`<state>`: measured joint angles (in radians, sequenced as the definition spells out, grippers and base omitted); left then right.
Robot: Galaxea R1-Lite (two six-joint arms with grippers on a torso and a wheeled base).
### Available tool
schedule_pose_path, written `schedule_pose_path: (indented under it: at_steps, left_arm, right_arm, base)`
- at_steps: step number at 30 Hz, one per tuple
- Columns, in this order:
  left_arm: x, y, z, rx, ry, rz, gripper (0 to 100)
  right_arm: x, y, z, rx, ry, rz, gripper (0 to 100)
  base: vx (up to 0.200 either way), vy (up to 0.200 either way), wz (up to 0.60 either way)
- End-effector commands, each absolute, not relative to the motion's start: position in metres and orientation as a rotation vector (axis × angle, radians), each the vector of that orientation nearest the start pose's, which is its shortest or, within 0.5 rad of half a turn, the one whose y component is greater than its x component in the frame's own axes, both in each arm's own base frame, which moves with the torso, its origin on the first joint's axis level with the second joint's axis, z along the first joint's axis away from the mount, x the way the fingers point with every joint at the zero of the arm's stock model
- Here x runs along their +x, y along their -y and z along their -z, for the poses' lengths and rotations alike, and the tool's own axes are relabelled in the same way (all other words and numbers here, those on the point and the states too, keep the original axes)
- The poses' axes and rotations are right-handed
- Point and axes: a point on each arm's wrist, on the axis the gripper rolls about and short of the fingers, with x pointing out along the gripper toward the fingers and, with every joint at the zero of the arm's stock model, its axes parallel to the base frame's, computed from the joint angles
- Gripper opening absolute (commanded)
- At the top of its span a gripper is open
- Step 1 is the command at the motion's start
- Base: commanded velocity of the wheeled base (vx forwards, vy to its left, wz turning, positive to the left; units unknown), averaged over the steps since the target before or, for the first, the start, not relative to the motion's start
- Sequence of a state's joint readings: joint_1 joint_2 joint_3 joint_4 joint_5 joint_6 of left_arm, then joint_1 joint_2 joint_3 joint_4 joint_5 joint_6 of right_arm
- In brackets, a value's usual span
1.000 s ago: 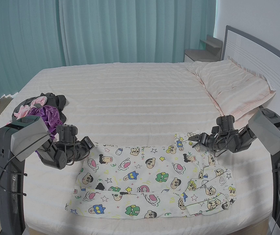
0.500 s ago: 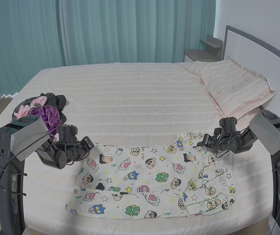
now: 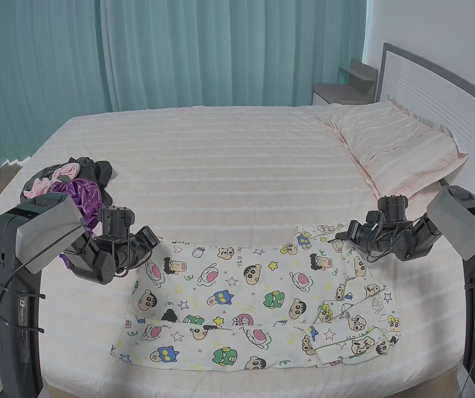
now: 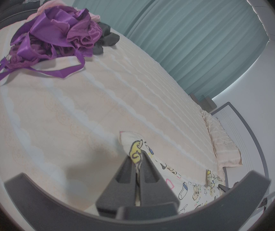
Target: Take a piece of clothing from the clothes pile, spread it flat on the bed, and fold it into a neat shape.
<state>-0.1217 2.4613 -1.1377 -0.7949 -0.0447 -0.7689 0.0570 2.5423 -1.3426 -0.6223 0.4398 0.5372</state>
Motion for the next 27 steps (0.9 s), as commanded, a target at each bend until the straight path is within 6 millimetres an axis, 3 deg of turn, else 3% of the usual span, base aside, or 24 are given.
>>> schedule_pose_path:
  at_steps: [1, 9, 27]
  left_arm:
    - [0.435, 0.055, 0.005, -0.729, -0.543, -0.042, 0]
    - [0.445, 0.052, -0.007, -0.726, -0.539, -0.051, 0]
    - [0.442, 0.048, -0.003, -0.721, -0.572, -0.078, 0]
  right_arm:
    - [0.465, -0.030, 0.013, 0.624, -0.669, -0.312, 0]
    - [0.468, -0.026, 0.001, 0.617, -0.600, -0.324, 0]
    - [0.456, -0.026, -0.001, 0.611, -0.626, -0.335, 0]
  base:
    - [0.000, 0.000, 0.00]
    - [0.000, 0.000, 0.00]
    - [0.000, 0.000, 0.00]
